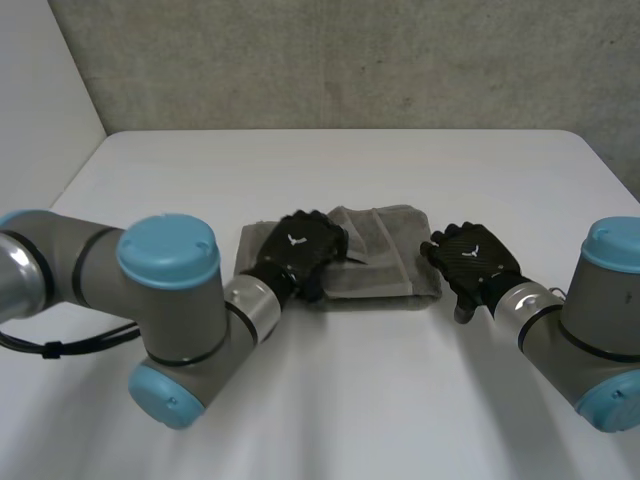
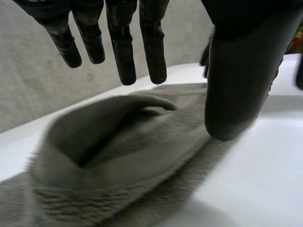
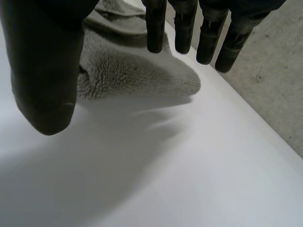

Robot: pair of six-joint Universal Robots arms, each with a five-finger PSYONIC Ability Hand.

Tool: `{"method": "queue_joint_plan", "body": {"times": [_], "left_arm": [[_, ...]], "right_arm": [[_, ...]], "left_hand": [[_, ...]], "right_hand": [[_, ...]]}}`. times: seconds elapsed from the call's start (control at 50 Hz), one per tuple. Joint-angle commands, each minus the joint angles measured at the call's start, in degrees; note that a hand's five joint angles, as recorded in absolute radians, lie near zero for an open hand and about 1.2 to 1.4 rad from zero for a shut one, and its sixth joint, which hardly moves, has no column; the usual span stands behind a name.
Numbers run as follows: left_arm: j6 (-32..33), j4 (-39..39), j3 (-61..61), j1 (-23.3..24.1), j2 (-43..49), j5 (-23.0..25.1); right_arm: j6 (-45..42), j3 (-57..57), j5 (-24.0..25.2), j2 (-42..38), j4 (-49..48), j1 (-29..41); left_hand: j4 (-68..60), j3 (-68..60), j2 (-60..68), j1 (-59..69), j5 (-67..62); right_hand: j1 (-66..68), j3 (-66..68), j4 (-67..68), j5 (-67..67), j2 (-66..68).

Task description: Fold the towel.

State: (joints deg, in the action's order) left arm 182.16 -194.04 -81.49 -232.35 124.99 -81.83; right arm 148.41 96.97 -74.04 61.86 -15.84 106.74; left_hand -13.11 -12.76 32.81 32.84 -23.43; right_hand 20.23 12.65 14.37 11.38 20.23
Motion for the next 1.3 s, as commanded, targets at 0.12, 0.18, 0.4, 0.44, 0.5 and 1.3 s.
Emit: {"method": "queue_joint_plan", "body": {"times": [0.12, 0.18, 0.4, 0.44, 0.5, 1.3], "left_arm": [[0.4, -2.2, 2.3, 2.2, 4.2, -1.7], [0.5, -2.8, 2.8, 2.2, 5.2, -1.8], [7.4, -5.1, 5.6, 2.1, 11.0, -5.7], [7.9, -8.2, 6.0, 1.9, 11.1, -9.0], [7.9, -9.5, 6.1, 1.6, 11.1, -10.2], [6.5, -8.8, 10.5, -9.4, 13.3, -19.1]], "right_arm": [[3.7, -2.1, -0.1, -5.2, -5.5, 0.9], [5.5, -2.5, 0.0, -5.6, -6.0, 1.2], [5.7, -4.2, 0.0, -7.7, -6.1, 2.7], [5.6, -4.2, 0.1, -7.8, -6.1, 3.1], [5.5, -4.2, 0.3, -7.9, -6.1, 3.4], [1.1, -3.5, 0.1, -7.4, -5.3, 4.3]], "left_hand": [[3.1, 2.8, 0.6, 0.6, 0.0], [3.1, 2.8, 0.6, 0.6, 0.0], [3.1, 2.8, 0.6, 0.6, 0.0], [3.1, 2.8, 0.8, 0.8, -0.2], [3.1, 2.8, 1.0, 0.9, -0.3], [3.1, 2.8, 9.2, 9.2, -8.6]], "right_hand": [[17.1, -2.6, -4.4, 15.9, 17.1], [17.6, -2.6, -4.4, 16.5, 17.6], [23.8, -2.6, -4.4, 22.7, 23.8], [37.5, -2.6, -4.4, 36.4, 37.6], [49.9, -2.6, -4.4, 48.7, 49.9], [58.3, -2.6, -4.4, 57.2, 58.3]]}}
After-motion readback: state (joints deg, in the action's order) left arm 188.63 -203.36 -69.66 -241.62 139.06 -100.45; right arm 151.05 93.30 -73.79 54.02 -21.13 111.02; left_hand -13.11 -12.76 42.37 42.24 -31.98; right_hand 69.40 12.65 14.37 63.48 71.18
